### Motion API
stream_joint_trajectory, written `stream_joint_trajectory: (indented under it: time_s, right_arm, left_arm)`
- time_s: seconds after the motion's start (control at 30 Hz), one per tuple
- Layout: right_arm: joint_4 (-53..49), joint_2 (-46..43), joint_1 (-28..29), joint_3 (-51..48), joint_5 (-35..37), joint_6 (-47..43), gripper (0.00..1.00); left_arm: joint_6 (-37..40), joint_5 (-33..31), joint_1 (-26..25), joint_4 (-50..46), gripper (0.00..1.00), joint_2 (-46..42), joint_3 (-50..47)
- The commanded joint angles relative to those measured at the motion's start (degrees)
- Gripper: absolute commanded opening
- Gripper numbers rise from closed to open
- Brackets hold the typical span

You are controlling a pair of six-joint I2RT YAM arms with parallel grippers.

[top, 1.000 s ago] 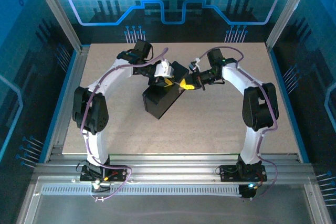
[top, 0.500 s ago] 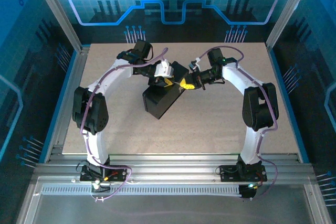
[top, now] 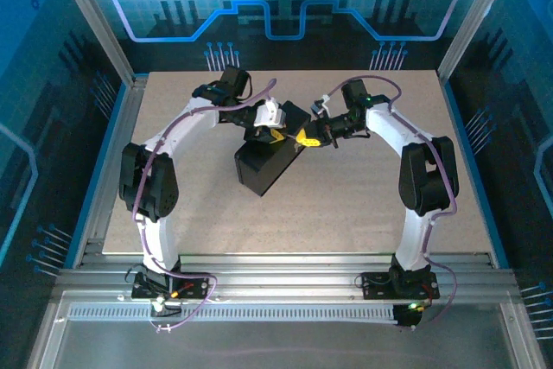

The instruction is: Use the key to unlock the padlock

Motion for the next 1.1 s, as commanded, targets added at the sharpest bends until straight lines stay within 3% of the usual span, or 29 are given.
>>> stream_joint_trajectory:
  time_s: [0.0,1.07]
  right_arm:
    - [-0.43,0.06,-0.21,2.01,-1.48,-1.22,0.00]
    - [-5.18,3.04,1.05,5.09,0.61,-4.53,0.00]
  left_arm:
    - [0.74,1.08,-0.29,-2.17,0.04,-0.48,-1.52]
    - [0.64,1.30,-0.20,-1.89,0.04,-0.20,-1.46]
